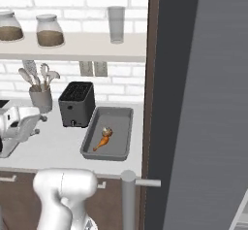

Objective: Place one mushroom and one chicken drumstick in each tupperware on the nearby counter, to pack two identical lunches.

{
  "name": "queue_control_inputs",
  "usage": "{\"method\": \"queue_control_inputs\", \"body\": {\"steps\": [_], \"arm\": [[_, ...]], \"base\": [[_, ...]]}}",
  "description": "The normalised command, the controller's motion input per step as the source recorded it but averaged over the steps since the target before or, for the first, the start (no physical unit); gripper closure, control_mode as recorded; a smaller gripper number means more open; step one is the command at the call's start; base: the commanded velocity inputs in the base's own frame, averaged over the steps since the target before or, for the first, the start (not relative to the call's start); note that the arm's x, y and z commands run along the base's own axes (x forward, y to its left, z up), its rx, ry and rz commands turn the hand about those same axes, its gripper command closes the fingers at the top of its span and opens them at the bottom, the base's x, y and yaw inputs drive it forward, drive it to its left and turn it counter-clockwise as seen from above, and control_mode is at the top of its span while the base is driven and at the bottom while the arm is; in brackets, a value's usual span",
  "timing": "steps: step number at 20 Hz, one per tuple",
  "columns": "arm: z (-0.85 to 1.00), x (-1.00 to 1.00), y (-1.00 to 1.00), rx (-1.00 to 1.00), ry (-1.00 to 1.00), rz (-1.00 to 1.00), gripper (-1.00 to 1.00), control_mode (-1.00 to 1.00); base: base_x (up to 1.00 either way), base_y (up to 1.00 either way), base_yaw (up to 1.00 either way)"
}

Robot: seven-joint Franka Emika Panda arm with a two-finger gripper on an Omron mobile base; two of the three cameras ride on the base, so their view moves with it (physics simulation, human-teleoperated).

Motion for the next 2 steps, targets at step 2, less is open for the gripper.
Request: {"method": "queue_control_inputs", "body": {"steps": [2], "arm": [[-1.00,-0.16,1.00,-0.92,0.27,0.17,-1.00,-1.00]], "base": [[0.00,0.00,0.00]]}}
